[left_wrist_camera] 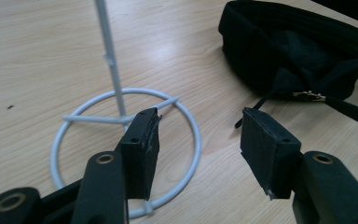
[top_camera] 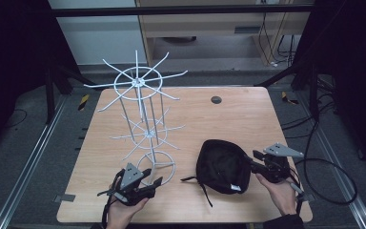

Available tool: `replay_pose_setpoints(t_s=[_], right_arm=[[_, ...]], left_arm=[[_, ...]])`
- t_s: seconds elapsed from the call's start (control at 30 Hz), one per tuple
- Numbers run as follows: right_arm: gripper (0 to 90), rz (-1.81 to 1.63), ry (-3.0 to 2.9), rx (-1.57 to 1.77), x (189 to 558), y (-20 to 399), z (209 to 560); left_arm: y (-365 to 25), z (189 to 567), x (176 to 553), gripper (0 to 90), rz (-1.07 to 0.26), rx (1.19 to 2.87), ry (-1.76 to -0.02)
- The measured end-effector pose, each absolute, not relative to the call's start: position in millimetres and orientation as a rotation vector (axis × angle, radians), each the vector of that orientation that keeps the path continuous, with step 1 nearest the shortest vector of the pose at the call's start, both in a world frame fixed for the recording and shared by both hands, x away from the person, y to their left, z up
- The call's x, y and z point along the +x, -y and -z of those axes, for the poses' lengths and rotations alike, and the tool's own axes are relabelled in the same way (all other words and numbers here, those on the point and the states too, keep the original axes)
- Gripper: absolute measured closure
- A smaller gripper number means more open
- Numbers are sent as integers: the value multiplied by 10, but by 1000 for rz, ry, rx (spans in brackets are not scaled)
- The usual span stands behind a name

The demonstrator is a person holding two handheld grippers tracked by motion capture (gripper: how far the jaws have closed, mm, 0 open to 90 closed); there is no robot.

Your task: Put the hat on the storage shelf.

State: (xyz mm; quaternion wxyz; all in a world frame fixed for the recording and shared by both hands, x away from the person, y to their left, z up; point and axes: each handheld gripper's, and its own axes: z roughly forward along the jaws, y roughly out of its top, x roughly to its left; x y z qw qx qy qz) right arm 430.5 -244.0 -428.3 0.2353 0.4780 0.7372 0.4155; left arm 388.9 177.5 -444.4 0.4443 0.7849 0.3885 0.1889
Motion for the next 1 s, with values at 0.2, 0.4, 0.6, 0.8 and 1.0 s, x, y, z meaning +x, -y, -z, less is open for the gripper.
replay_pose_setpoints(t_s=[0.2, 0.4, 0.6, 0.8, 1.0], right_arm=[[582, -1128, -2030, 1318, 4325, 2432, 4313], [582, -1111, -2038, 1310, 4343, 2429, 4346], [592, -1096, -2051, 1315, 4367, 2425, 4393], [604, -1082, -2065, 1323, 4400, 2420, 4439], [612, -1058, -2076, 1331, 4436, 2429, 4486]], left_arm=[[-1582, 4459, 3902, 472, -455, 1961, -935], [-1389, 4472, 3917, 471, -452, 1985, -896], [-1193, 4490, 3968, 464, -434, 2005, -871], [-1017, 4494, 4045, 459, -421, 2021, -851], [-843, 4489, 4145, 439, -394, 2014, -860]])
